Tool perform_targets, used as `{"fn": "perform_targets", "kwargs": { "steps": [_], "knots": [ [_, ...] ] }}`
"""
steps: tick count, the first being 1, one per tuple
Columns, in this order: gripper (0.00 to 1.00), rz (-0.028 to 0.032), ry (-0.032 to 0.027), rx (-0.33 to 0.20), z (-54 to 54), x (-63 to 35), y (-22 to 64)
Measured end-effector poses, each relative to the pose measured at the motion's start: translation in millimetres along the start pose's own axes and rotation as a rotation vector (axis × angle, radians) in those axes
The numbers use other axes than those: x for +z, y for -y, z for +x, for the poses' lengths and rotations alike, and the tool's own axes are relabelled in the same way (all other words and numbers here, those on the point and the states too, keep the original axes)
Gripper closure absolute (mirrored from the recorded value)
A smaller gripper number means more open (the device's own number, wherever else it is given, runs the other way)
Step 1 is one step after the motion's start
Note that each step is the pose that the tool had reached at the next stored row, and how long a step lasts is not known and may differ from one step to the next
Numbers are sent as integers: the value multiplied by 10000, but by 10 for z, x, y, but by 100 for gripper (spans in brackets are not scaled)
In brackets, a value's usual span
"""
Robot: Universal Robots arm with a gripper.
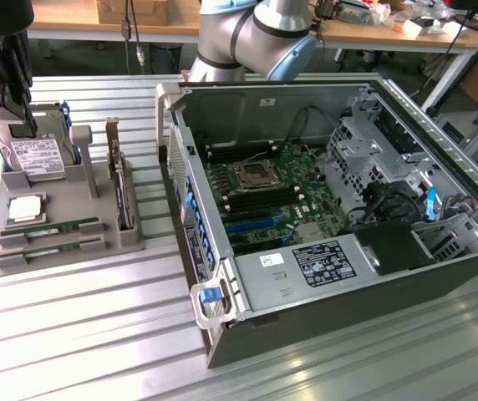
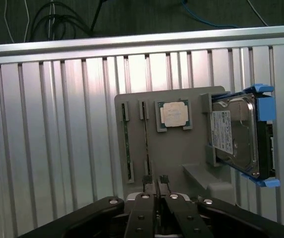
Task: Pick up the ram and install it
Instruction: 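Pick up the ram and move it above insertion slot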
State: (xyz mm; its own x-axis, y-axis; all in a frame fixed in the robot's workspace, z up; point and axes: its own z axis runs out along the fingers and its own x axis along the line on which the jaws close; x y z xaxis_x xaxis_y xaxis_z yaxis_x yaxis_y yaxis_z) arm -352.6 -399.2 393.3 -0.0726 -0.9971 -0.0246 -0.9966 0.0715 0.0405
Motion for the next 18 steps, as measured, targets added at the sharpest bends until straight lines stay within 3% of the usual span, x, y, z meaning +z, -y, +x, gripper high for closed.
{"fn": "perform_targets", "kwargs": {
  "steps": [2, 18],
  "knots": [
    [70, 0, 0, 0, 0, 0, 0],
    [70, 0, 0, -4, 5, 138, 6]
  ]
}}
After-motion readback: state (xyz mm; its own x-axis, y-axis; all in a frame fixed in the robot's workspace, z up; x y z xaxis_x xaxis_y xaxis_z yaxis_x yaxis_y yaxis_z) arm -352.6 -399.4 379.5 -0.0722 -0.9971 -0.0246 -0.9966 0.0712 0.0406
